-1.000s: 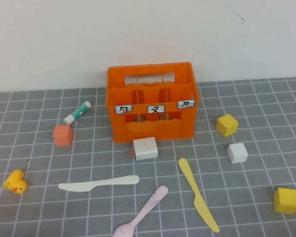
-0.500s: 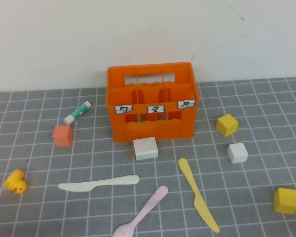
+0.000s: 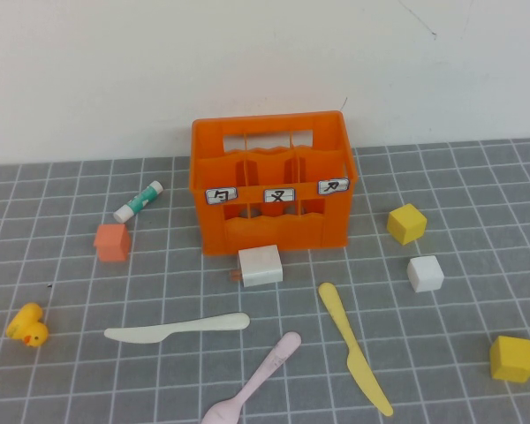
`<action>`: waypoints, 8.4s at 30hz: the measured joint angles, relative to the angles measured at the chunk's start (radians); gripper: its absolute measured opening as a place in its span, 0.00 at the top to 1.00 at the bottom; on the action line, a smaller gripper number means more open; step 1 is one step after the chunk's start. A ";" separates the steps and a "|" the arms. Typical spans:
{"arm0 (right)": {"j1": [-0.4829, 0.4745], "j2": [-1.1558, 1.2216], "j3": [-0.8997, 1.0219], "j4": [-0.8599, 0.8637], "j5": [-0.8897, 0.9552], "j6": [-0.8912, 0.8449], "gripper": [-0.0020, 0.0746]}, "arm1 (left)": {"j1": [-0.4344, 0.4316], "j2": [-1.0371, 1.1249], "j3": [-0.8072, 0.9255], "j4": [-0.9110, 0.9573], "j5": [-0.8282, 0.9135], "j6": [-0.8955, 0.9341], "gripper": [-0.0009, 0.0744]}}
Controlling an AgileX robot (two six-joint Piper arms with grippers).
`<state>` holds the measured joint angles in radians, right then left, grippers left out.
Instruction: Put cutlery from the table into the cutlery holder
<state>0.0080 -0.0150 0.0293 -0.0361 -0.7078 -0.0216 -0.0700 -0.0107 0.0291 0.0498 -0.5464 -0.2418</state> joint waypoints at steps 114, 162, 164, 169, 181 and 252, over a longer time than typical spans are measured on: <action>0.000 0.478 -0.362 0.536 1.361 -0.946 0.98 | -0.466 1.947 -1.207 -0.050 1.211 0.763 0.78; 0.000 0.478 -0.362 0.553 1.353 -0.946 0.98 | -0.468 1.953 -1.273 -0.080 1.244 0.550 0.57; 0.000 0.478 -0.362 0.553 1.353 -0.946 0.98 | -0.468 1.960 -1.275 -0.064 1.242 0.550 0.57; 0.000 0.478 -0.362 0.553 1.353 -0.946 0.98 | -0.468 1.976 -1.282 -0.057 1.253 0.550 0.57; 0.000 0.478 -0.362 0.555 1.353 -0.946 0.98 | -0.474 1.986 -1.290 -0.050 1.269 0.584 0.75; 0.000 0.478 -0.362 0.564 1.342 -0.946 0.98 | -0.476 1.667 -1.382 -0.336 1.073 0.569 0.99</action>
<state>0.0080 0.4635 -0.3328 0.5279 0.6341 -0.9679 -0.5463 1.6559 -1.3532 -0.2865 0.5269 0.3277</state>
